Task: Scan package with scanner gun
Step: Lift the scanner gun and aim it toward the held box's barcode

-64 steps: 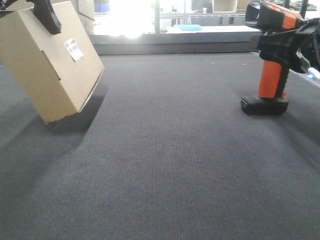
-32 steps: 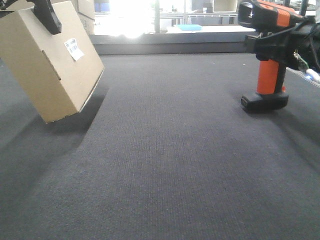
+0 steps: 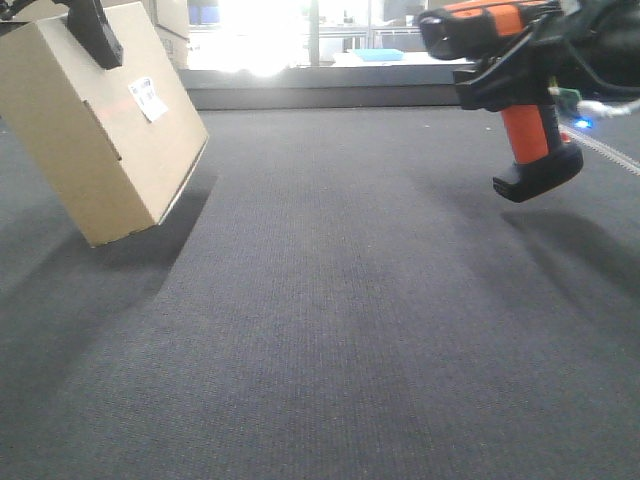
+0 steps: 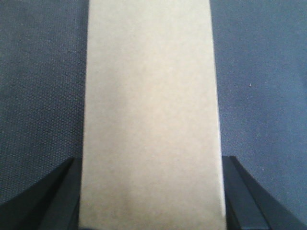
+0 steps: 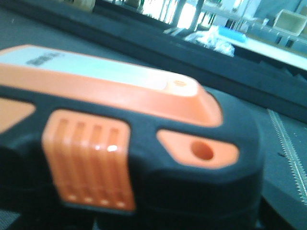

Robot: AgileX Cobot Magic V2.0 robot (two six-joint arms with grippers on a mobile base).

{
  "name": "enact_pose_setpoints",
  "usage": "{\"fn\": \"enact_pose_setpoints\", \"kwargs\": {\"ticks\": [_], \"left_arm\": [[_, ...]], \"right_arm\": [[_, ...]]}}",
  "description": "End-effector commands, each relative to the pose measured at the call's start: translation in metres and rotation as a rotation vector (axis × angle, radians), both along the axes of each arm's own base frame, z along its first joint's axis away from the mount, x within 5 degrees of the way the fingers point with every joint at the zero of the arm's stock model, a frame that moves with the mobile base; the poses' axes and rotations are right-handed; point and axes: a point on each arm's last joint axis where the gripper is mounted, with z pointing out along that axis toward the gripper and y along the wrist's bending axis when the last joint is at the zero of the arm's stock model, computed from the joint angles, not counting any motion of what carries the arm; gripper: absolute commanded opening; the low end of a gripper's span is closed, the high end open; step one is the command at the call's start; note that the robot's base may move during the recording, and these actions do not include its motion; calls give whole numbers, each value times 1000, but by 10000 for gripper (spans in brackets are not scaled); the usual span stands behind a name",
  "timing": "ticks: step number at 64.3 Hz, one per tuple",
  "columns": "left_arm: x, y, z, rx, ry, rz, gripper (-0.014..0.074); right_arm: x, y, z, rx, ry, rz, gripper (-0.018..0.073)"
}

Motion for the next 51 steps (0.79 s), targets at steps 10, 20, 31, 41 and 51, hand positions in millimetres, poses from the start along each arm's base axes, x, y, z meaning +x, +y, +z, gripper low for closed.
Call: {"fn": "enact_pose_setpoints", "kwargs": {"ticks": [10, 20, 31, 41, 51], "left_arm": [[1, -1, 4, -11, -32, 3, 15], [1, -1, 4, -12, -37, 3, 15], [1, -1, 4, -12, -37, 3, 15], [1, -1, 4, -12, -37, 3, 15], [1, -1, 4, -12, -37, 3, 15]], "right_arm": [[7, -6, 23, 76, -87, -85, 181], [10, -8, 18, 87, -105, -104, 181], [14, -8, 9, 13, -114, -104, 181], [17, -9, 3, 2, -135, -113, 181], [19, -11, 0, 0, -157, -123, 181]]}}
